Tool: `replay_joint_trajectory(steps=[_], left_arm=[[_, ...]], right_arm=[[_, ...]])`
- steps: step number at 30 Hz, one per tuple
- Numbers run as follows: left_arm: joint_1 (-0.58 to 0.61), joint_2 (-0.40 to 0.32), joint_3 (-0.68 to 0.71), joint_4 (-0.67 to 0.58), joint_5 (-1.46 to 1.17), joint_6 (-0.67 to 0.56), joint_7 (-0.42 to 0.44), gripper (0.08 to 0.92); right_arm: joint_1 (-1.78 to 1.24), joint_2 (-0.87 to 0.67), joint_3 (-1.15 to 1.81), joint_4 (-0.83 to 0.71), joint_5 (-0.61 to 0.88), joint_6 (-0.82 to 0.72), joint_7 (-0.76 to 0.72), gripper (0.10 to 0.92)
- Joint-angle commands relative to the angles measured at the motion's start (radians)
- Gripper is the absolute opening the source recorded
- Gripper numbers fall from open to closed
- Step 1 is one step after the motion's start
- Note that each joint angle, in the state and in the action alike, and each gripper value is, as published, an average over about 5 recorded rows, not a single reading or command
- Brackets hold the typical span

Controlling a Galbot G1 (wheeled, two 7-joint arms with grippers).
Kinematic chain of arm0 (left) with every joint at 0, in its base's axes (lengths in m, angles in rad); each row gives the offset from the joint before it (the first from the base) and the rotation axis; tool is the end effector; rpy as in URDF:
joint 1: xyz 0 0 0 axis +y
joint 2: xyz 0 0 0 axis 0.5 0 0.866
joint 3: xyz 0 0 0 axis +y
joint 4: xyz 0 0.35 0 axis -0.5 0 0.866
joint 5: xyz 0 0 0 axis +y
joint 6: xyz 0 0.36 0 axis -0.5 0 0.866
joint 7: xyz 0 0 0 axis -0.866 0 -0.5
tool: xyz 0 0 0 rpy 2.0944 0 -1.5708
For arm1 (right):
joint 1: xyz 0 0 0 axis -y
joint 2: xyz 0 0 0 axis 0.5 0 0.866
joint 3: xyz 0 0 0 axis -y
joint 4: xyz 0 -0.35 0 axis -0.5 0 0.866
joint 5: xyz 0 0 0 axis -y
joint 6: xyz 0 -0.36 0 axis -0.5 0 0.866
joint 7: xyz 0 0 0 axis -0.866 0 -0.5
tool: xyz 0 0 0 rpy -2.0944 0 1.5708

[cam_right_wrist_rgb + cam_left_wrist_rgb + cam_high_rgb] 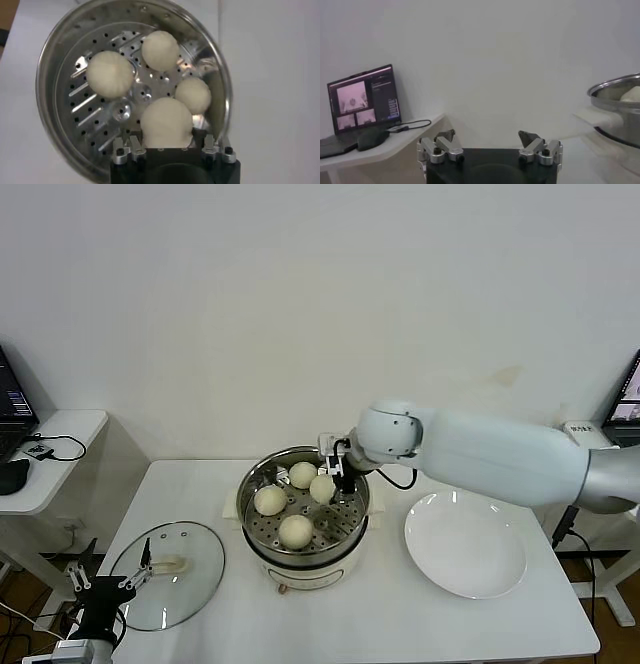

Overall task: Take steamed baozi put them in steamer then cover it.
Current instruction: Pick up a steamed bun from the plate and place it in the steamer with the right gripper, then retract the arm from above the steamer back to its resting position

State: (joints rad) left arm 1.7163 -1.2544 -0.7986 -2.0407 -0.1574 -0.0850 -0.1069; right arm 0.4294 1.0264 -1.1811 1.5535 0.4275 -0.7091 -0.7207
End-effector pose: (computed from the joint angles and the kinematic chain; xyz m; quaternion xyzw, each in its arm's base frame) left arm 0.1489 0.1410 -0.3097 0.0832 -0.9877 -0.1300 0.0242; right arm 0.4828 0.1207 -0.0939 0.5098 -0.6013 0.5403 0.2942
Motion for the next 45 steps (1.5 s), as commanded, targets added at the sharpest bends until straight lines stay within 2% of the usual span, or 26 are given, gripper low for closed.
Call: replay_joint_trajectory(steps=[1,13,18,21,24,28,32,37,41,45], left_arm=[[0.002,0.003,-0.006,0.004,-0.003,-0.002,0.0,0.823],[-0.003,0.002,-0.007,0.009,-0.004,-0.003,-0.001,0.823],[-0.004,0.004,-0.009,0.009,-0.005,-0.002,-0.001,0.823],[-0.005,0.006,-0.012,0.01,-0.007,-0.002,-0.002,0.823],[-0.007,0.008,-0.014,0.011,-0.009,-0.001,-0.003,0.823],[-0.01,0.011,-0.013,0.014,-0.01,-0.001,-0.004,0.823],[-0.016,0.009,-0.011,0.018,-0.009,0.0,-0.007,0.823],[-0.025,0.012,-0.01,0.032,0.002,-0.009,-0.01,0.823],[-0.037,0.022,-0.011,0.051,0.032,-0.007,-0.023,0.823],[-0.053,0.035,-0.021,0.084,0.159,-0.012,-0.049,0.823]], right_arm=[[-0.041,0.05,-0.02,-0.04,-0.05,-0.019,0.013,0.628],[-0.046,0.044,-0.016,-0.047,-0.078,-0.019,0.006,0.644],[-0.041,0.023,0.021,-0.031,-0.072,-0.019,0.01,0.762],[-0.025,-0.018,0.051,0.003,-0.06,-0.018,0.011,0.811],[-0.016,-0.086,0.096,0.069,-0.039,-0.018,0.033,0.821],[-0.061,-0.207,0.183,0.178,0.05,-0.013,0.182,0.823],[-0.27,-0.377,0.352,0.283,0.123,0.069,0.461,0.823],[-0.736,-0.51,0.725,0.35,0.117,0.325,0.713,0.823],[-1.131,-0.431,1.104,0.34,-0.003,0.49,0.765,0.823],[-1.453,-0.244,1.429,0.313,-0.154,0.682,0.728,0.823]])
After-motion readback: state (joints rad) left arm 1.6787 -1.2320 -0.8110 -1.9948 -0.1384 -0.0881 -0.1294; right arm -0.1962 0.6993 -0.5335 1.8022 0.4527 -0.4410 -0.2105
